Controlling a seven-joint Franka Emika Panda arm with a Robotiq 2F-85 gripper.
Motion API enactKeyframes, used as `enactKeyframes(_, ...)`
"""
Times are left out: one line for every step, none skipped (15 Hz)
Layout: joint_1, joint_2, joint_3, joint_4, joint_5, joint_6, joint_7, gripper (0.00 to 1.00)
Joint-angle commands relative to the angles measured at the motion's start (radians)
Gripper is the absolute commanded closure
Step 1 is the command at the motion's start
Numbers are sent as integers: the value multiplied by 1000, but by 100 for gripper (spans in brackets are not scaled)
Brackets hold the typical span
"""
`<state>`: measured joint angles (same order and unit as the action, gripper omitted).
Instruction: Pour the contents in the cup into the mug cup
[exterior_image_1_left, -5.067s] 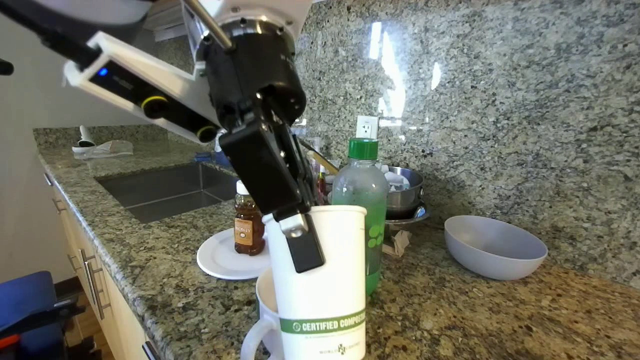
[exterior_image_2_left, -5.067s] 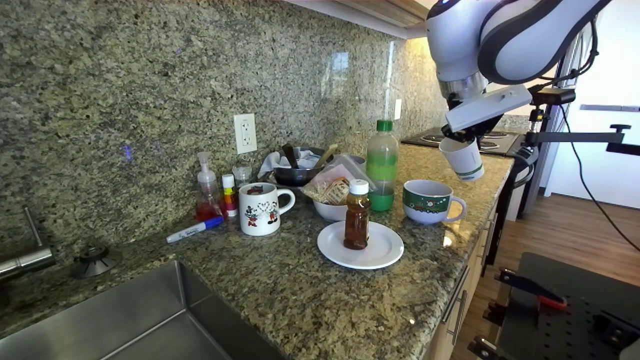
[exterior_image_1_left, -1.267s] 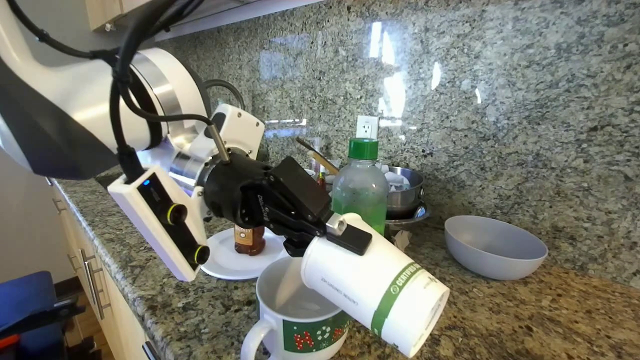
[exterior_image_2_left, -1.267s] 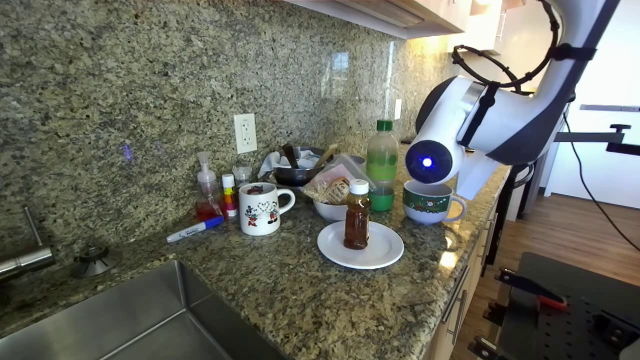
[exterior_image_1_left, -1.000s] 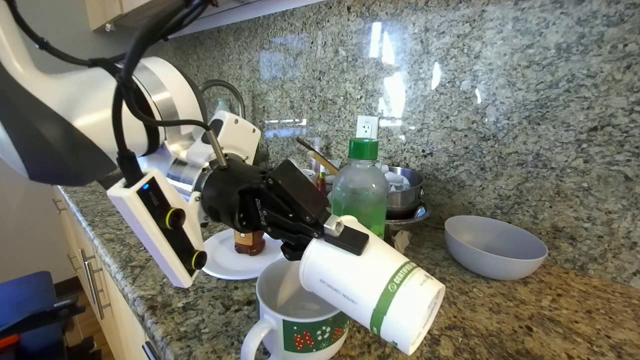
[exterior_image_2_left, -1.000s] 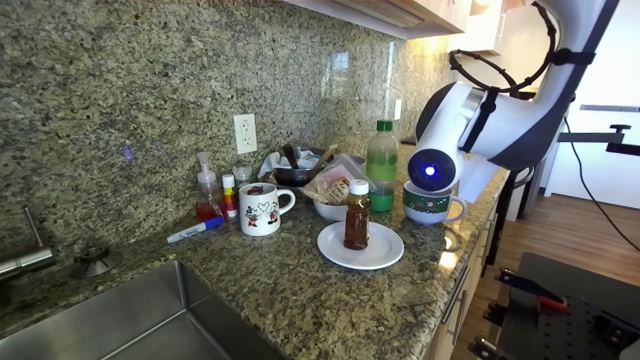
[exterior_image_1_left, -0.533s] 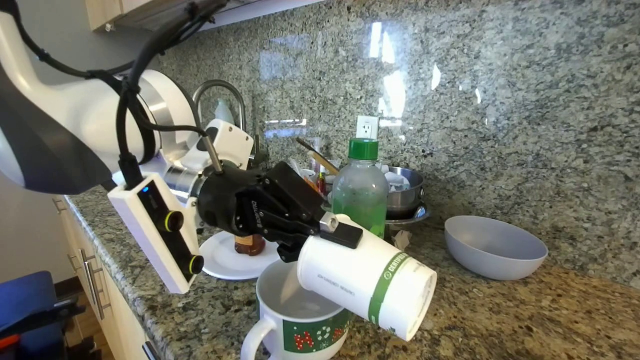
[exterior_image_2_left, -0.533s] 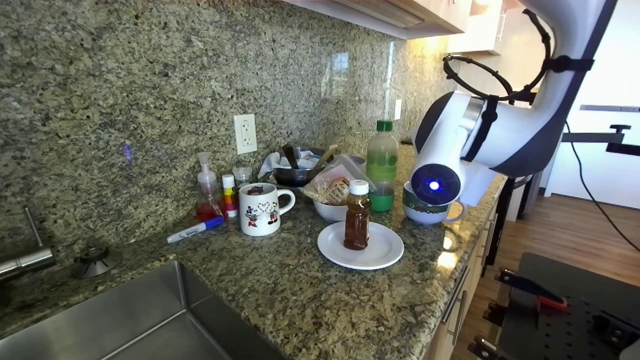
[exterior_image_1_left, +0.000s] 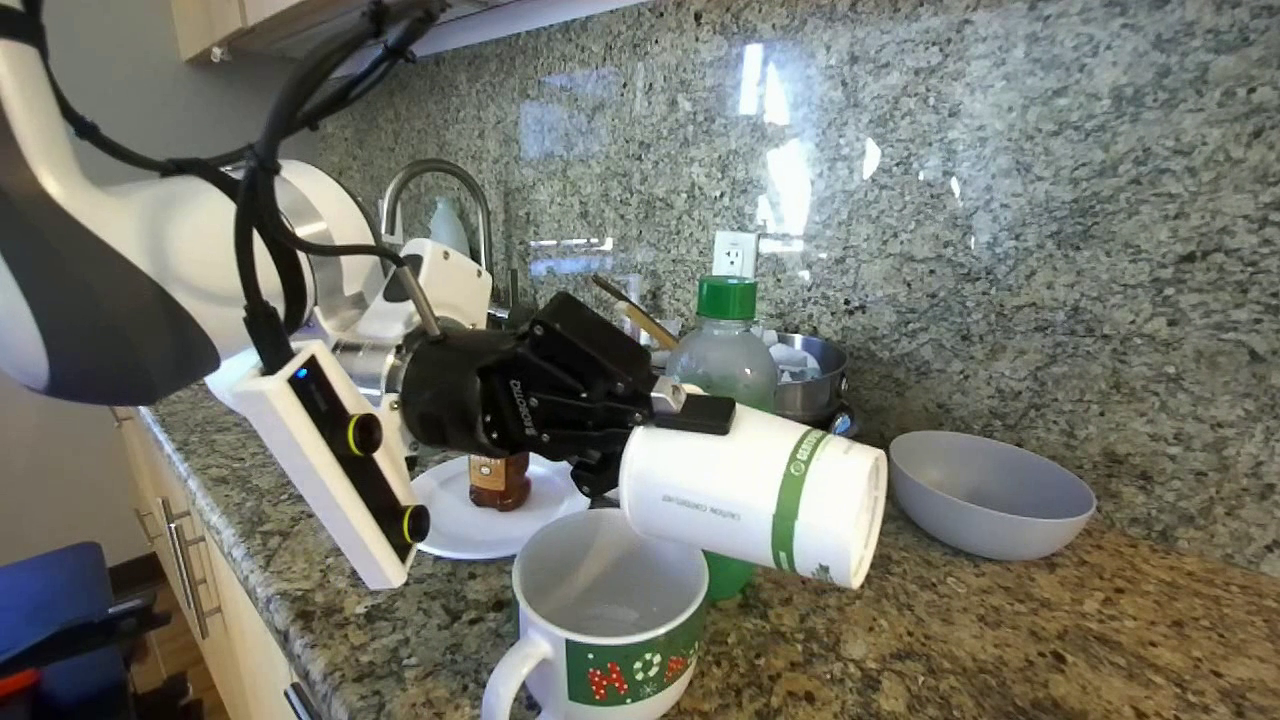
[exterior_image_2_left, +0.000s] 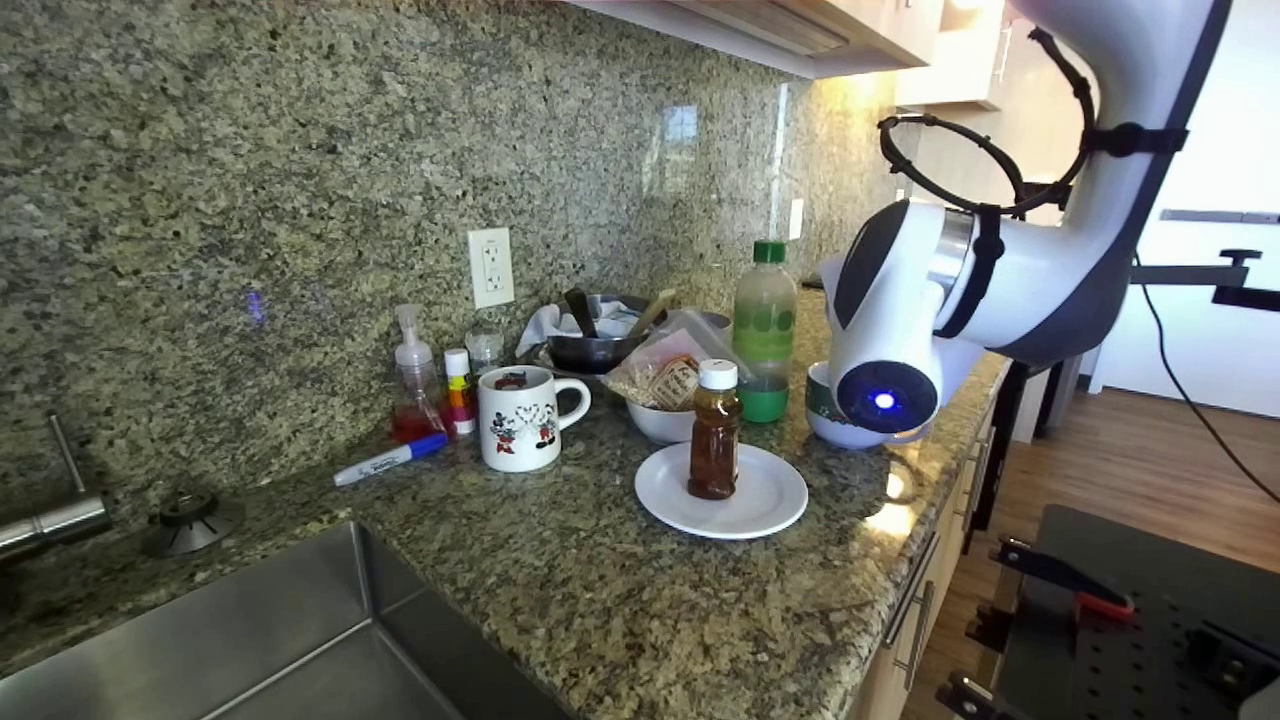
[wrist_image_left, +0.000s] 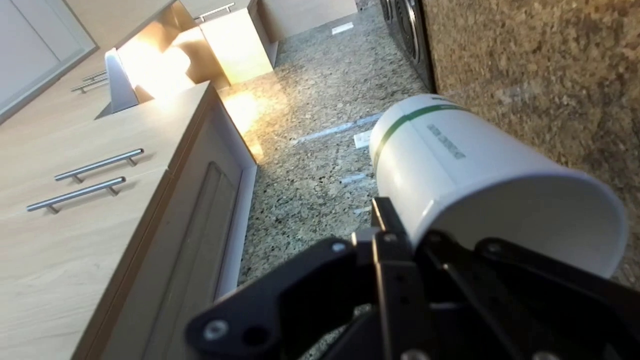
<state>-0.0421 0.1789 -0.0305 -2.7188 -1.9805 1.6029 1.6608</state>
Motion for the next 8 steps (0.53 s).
enactKeyframes(4,6,12,-28,-51,-90,54,97)
enactKeyframes(4,6,13,-31,-56,-103,60,97)
enactKeyframes(4,6,15,-33,-54,-118,62,97)
enactKeyframes(3,5,16,-37,-50,-127,67,97)
enactKeyframes(3,2,18,-42,-47,-135,67,97)
enactKeyframes(5,-3,22,-48,-43,-143,65,97)
enactKeyframes(6,-7,25,-53,-40,-148,66,97)
enactKeyframes(7,-11,29,-58,-38,-155,64,97)
